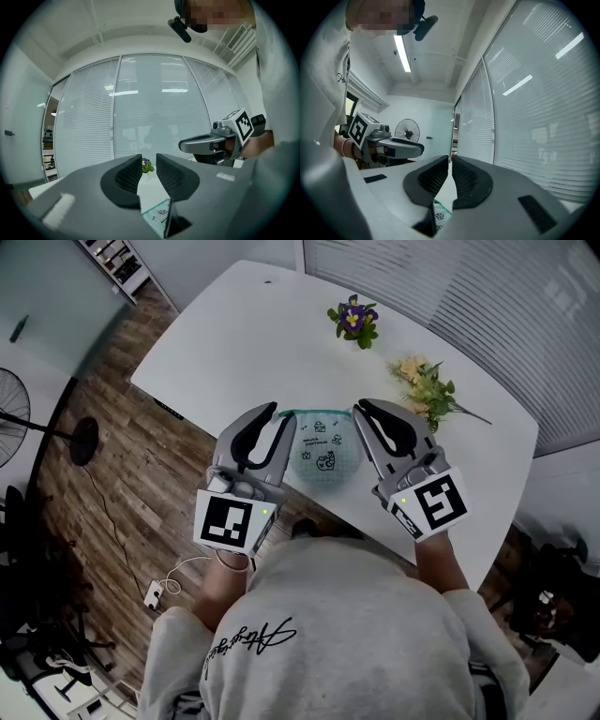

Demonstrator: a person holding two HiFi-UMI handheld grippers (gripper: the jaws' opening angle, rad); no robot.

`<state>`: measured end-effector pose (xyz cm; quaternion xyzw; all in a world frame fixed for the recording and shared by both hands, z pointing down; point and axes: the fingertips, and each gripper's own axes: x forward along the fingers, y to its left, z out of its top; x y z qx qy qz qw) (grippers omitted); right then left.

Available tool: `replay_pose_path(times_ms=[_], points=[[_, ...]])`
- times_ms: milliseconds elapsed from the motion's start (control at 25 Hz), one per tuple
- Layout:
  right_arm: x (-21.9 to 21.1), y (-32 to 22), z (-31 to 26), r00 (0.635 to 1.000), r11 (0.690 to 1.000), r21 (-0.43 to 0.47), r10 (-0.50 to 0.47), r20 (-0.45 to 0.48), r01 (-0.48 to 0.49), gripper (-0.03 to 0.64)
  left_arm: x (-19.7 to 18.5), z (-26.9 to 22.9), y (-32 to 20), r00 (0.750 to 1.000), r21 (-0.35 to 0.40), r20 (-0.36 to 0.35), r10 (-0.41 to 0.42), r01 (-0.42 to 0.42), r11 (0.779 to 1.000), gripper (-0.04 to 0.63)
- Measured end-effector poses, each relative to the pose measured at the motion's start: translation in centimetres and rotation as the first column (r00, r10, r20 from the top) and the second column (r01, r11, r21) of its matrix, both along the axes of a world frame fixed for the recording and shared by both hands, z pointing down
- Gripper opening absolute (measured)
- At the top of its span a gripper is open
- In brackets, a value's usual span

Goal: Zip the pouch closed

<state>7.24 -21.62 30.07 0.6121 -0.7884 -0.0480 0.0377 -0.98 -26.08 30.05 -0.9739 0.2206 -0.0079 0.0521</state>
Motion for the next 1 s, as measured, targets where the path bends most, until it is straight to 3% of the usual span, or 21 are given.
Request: replay_pose_path(times_ms=[120,480,720,1000], points=[[-0.3,0.0,-0.1,1.0,1.0,0.003,-0.004,0.0,0.004,0.015,-0.3,0.7,-0.1,1.0,-0.01,0.023,-0.003,0.003,1.0,0.07],[-0.6,0.3,0.0,1.0,1.0,-0.002,-0.011,-0.004,0.011,0.003,0.0,0.2,0.5,1.0,-0.006,-0.004,0.024,-0.024,1.0,0.003],[-0.7,0.4,0.3,1.0,1.0,-0.005,-0.009,-0.024,0.009,0.002,-0.4,0.8,0.6,0.998,-0.004,0.051,0.025,-0.024,1.0,0.002],[-0.7,0.5,0.4,0.999,1.0,-0.003,-0.005,-0.035,0.005,0.002,-0.2,1.1,0.6,0.998,-0.008,0.048,0.03,-0.03,1.0,0.002]])
